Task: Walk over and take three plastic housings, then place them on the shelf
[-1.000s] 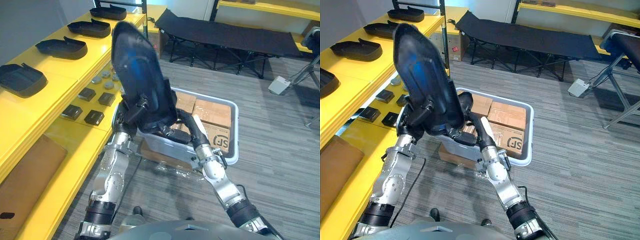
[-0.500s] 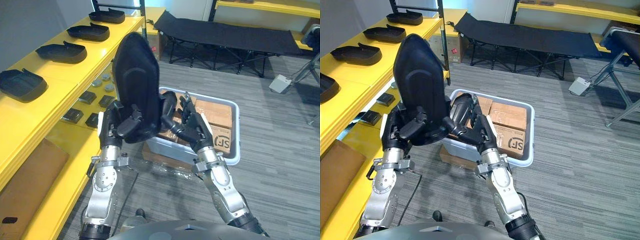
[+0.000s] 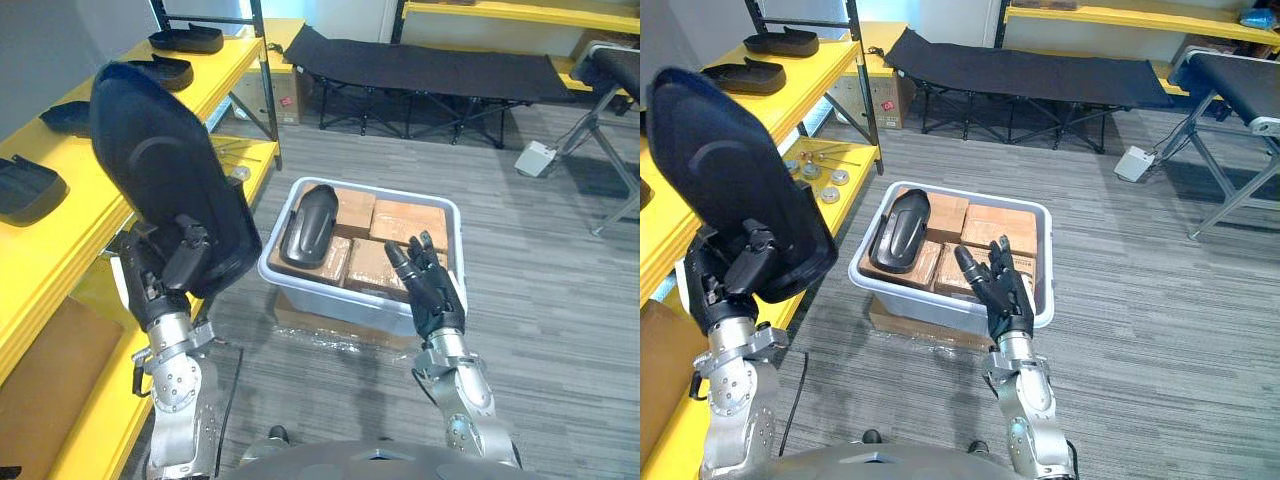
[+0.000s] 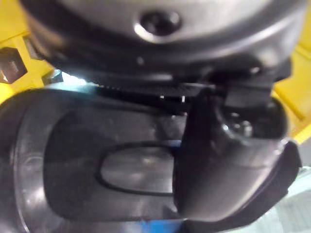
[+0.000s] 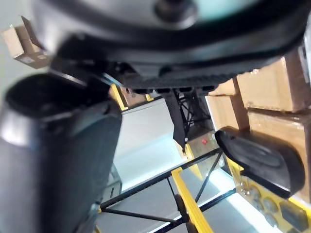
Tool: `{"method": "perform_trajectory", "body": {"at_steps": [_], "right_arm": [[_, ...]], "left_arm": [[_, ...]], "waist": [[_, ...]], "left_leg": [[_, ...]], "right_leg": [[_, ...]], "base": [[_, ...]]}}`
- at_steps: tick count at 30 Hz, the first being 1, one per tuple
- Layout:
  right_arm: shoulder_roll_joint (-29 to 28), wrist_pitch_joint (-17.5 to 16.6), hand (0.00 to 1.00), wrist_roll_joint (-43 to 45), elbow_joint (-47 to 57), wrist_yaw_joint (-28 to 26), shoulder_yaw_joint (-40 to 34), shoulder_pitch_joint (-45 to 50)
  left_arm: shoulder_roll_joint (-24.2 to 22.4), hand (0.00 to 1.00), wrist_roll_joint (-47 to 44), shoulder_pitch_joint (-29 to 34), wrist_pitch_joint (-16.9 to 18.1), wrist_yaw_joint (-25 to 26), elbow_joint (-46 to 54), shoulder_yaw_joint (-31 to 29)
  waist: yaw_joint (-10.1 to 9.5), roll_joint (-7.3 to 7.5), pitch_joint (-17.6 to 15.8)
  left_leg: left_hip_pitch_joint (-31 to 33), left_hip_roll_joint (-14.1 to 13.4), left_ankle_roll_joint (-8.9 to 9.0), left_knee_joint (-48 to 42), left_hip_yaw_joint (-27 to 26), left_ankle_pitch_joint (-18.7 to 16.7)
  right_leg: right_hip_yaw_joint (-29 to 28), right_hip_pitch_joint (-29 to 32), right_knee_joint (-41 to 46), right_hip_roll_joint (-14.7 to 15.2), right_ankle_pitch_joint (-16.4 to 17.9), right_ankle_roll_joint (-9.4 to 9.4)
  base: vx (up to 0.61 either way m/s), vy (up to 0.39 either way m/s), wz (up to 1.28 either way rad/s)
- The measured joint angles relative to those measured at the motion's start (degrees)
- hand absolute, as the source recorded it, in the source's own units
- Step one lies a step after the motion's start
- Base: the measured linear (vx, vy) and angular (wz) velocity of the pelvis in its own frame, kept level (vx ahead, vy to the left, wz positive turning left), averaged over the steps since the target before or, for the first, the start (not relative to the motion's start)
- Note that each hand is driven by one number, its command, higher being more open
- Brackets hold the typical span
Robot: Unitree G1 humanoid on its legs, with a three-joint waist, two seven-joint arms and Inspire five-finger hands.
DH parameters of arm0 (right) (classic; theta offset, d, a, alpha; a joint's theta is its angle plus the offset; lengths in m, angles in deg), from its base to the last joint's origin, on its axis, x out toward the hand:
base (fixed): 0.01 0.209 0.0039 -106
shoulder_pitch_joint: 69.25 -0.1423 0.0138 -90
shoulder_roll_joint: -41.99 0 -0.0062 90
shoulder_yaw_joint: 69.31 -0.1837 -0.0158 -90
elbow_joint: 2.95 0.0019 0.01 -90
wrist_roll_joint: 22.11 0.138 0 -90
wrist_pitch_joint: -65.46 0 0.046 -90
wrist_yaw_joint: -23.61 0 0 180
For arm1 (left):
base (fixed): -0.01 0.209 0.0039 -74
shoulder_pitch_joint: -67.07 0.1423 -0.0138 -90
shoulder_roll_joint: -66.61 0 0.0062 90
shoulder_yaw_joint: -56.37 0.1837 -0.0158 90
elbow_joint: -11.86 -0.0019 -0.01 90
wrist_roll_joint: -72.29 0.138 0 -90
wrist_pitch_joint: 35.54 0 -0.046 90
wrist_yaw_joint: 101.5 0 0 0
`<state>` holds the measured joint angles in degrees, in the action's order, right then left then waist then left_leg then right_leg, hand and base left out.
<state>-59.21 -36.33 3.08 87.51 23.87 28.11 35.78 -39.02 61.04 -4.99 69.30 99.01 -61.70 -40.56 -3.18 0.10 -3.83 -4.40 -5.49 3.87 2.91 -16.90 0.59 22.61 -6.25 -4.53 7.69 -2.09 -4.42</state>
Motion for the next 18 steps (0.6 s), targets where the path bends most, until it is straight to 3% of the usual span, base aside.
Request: {"method": "perform_trajectory", "body": {"at_steps": [3,8,12,15,16,17,18], "right_arm": [[-0.02,0.19,1.0,0.06,-0.57,-0.78,0.0,-0.2],[0.09,1.53,1.0,-0.04,-5.67,-2.86,4.65,-4.36],[0.61,2.74,1.0,-2.74,-9.86,-5.04,10.4,-9.22],[1.33,2.75,1.0,-5.22,-9.87,-4.61,12.53,-10.79],[1.4,2.82,1.0,-6.09,-9.83,-4.19,12.47,-11.02],[2.63,3.05,1.0,-6.89,-9.32,-2.06,11.63,-11.18],[3.06,3.27,1.0,-6.87,-9.31,-1.4,11.14,-11.27]], "left_arm": [[-0.62,0.0,0.0,1.09,-0.14,0.11,1.36,-1.36],[-2.57,0.0,-0.02,3.08,-0.15,0.07,6.17,-5.86],[-3.92,0.0,-1.21,6.2,-0.03,0.13,6.6,-11.09],[-4.98,0.0,-5.81,9.33,0.14,-2.69,6.67,-13.6],[-5.03,0.0,-6.85,9.79,0.16,-3.82,6.67,-13.93],[-5.06,0.0,-8.93,10.31,0.19,-7.18,6.66,-14.05],[-5.04,0.0,-8.95,10.31,0.37,-8.38,6.66,-14.09]], "waist": [[-0.58,-0.08,0.02],[-3.59,-0.17,0.08],[-7.82,-0.24,0.46],[-9.11,0.36,1.24],[-9.35,0.47,1.24],[-8.63,0.17,1.07],[-8.68,0.08,1.03]], "left_leg": [[0.94,-0.03,-0.09,-0.86,0.97,-0.24],[2.33,0.61,-0.27,-1.91,5.15,-0.08],[4.79,1.93,-0.65,-2.25,11.8,0.7],[7.89,3.0,-1.31,-0.93,17.45,2.06],[8.22,2.56,-1.67,-0.91,15.76,1.98],[9.79,0.24,-2.24,-3.62,7.9,2.78],[9.93,0.12,-2.47,-4.17,6.97,3.41]], "right_leg": [[0.93,-0.04,-0.08,0.01,0.01,0.0],[5.23,-1.47,0.0,0.04,0.23,-0.15],[11.17,-3.15,0.02,0.19,0.92,-0.78],[19.52,-5.03,0.08,0.6,1.25,-1.22],[21.23,-5.57,0.1,0.62,1.27,-1.25],[26.6,-7.86,1.95,1.02,1.81,-1.62],[27.73,-8.34,3.19,1.51,2.51,-1.75]], "base": [[0.0,-0.003,0.14],[0.0,-0.005,0.45],[0.0,-0.008,0.83],[0.01,0.027,1.23],[0.0,0.083,2.21],[0.03,0.124,1.9],[0.05,0.145,1.83]]}}
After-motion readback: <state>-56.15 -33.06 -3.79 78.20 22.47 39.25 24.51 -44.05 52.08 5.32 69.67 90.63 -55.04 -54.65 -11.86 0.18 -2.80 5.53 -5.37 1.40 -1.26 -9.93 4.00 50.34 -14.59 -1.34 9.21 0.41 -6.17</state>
